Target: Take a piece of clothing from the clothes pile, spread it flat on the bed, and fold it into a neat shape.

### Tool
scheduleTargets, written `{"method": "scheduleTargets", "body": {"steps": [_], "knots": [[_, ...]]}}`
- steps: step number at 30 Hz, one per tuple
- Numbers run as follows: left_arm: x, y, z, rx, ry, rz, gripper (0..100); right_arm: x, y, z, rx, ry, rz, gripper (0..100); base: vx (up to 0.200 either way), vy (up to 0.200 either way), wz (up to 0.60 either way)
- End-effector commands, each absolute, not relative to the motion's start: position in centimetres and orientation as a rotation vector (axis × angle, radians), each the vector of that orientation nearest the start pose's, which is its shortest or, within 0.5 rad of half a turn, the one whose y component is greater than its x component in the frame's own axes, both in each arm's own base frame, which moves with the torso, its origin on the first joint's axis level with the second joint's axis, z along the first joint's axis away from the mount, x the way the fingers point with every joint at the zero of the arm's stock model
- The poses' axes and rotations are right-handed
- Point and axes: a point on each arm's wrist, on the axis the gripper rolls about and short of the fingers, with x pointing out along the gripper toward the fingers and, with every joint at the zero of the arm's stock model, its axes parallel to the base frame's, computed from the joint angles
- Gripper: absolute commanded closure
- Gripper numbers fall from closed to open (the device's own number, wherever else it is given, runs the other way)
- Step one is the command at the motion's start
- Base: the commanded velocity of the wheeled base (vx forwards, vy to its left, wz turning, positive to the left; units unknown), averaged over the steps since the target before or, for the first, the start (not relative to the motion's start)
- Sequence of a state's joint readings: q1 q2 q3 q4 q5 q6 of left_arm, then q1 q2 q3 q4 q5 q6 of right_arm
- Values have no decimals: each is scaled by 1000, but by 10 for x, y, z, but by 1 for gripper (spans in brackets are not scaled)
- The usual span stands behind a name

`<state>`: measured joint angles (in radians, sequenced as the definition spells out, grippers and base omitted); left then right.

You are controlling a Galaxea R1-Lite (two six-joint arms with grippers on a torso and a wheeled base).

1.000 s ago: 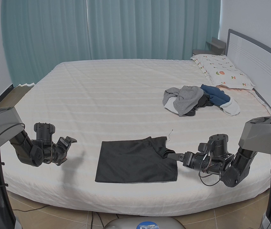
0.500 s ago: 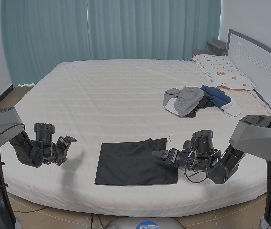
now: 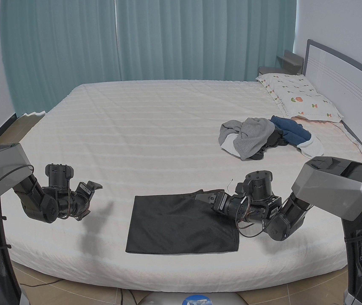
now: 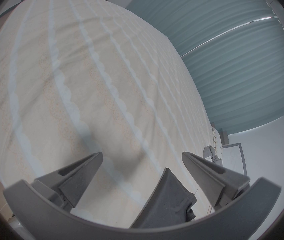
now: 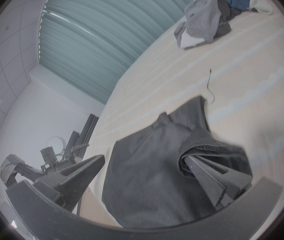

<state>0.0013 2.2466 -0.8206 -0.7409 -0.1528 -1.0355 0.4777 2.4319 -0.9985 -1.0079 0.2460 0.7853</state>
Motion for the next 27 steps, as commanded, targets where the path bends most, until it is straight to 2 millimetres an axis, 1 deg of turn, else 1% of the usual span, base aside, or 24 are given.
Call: {"method": "scheduleTargets", "body": {"steps": [1, 3, 5, 6, 10, 18, 27], "knots": [[367, -3, 7, -1044, 700, 225, 0, 383, 191, -20, 699, 654, 464, 0, 0, 0, 0], [367, -3, 7, -1044, 700, 225, 0, 394, 182, -21, 713, 599, 427, 0, 0, 0, 0], [367, -3, 7, -1044, 700, 225, 0, 397, 180, -21, 716, 589, 423, 0, 0, 0, 0], [367, -3, 7, -1044, 700, 225, 0, 401, 175, -24, 723, 568, 418, 0, 0, 0, 0], [367, -3, 7, -1043, 701, 223, 0, 404, 171, -30, 724, 561, 407, 0, 0, 0, 0], [367, -3, 6, -1042, 701, 223, 0, 411, 154, -29, 735, 545, 372, 0, 0, 0, 0], [367, -3, 6, -1041, 702, 225, 0, 411, 155, -37, 737, 551, 381, 0, 0, 0, 0]]}}
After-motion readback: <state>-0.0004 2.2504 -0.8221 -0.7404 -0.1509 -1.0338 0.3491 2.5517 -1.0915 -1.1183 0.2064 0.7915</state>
